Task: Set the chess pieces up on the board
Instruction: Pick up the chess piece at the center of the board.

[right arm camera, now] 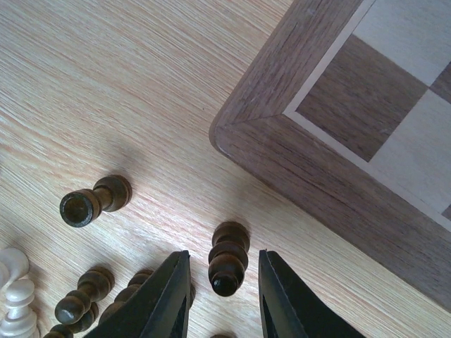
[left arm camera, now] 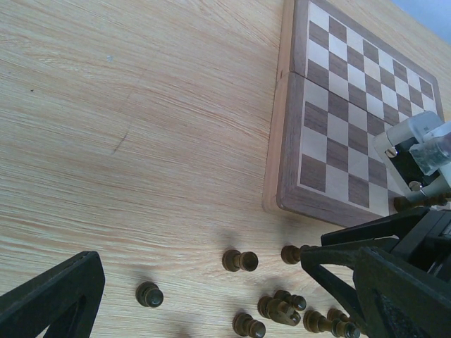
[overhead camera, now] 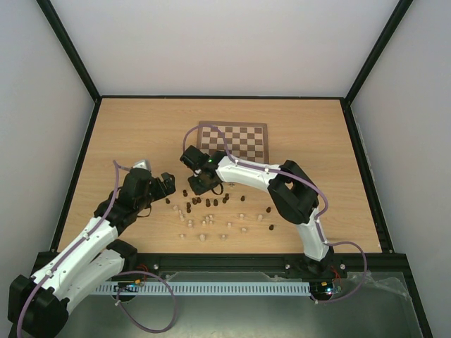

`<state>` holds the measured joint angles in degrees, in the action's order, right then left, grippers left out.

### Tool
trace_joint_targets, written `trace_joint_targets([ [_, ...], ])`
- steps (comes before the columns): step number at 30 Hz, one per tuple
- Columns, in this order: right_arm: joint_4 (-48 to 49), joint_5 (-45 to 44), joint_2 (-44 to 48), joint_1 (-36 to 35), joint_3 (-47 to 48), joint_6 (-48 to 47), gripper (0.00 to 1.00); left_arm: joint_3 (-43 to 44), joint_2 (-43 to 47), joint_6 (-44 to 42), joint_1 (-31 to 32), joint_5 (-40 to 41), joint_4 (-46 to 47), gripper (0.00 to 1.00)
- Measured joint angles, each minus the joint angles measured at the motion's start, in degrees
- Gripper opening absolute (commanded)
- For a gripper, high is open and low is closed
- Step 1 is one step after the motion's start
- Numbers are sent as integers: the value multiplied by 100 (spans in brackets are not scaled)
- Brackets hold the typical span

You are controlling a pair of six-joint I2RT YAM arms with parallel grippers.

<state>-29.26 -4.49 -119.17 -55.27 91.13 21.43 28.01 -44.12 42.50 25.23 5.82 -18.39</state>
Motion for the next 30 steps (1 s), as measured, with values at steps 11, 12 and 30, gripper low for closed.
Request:
trace_joint_targets([
  [11,-79,0,-57,0,-98,2,21,0,0,15,0,0,0,99],
  [12,-83,-2,-63,-2,-98,2,19,0,0,17,0,0,2,99],
  [30,-234,-433,190,42,-111,17,11,-13,0,17,0,-2,4,99],
])
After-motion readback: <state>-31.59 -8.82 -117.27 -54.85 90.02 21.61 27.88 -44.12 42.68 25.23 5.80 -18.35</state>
